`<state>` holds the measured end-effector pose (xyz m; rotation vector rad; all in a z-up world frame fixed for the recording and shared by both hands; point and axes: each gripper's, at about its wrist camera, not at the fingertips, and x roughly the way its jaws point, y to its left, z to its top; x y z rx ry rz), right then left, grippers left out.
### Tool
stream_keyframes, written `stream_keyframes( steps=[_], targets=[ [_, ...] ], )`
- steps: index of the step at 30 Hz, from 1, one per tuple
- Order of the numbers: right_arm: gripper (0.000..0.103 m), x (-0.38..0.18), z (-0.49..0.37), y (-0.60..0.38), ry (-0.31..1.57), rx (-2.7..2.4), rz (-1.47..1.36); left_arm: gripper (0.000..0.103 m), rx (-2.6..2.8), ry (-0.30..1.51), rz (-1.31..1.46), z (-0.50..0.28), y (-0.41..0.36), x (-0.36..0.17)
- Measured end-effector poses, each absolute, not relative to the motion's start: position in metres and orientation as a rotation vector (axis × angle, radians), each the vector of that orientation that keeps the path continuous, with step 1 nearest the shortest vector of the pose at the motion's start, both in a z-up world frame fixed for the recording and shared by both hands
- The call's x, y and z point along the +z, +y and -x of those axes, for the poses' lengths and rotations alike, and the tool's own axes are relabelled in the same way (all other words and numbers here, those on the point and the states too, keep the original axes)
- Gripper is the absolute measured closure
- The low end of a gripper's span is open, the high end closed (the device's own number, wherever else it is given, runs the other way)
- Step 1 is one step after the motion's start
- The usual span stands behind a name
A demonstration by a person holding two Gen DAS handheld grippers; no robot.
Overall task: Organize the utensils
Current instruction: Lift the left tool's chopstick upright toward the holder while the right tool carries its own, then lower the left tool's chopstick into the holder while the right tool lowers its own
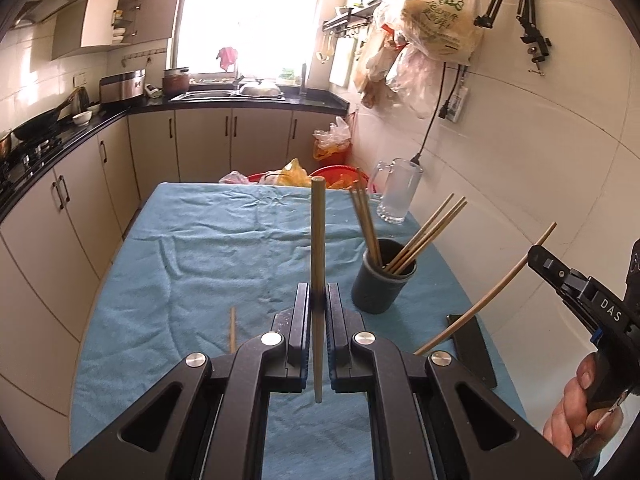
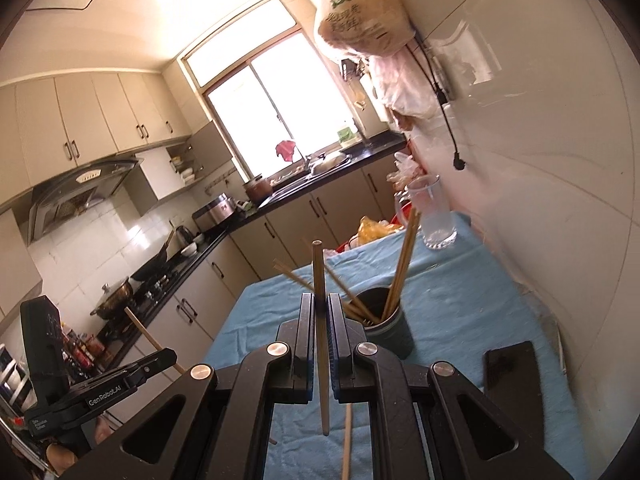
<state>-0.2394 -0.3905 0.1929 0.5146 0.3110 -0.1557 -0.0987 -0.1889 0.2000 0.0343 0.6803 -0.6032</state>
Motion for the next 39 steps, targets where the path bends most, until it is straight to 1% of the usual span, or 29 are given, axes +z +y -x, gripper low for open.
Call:
stream_keyframes(
  steps=[9, 26, 34, 39],
  targets=[
    [0.096, 0.212, 0.246, -0.412, 0.271, -0.185, -0.507, 0.097, -0.647, 0.652, -0.059, 0.097, -0.221, 0.219],
    [0.096, 0.243, 0.22, -0.451, 0.224, -0.233, -0.495, 0.097, -0.708, 0.601, -0.067, 0.068, -0.286, 0.255],
    [0.096, 0.249, 0.196, -0.465, 0.215, -0.248, -0.494, 0.097, -0.711, 0.571, -0.057, 0.047, -0.311, 0.261],
    [0.096, 0.247, 0.175, -0.467, 0.21, -0.275, -0.469, 0.097, -0.711, 0.573, -0.029, 0.028, -0.325, 0.255]
  ],
)
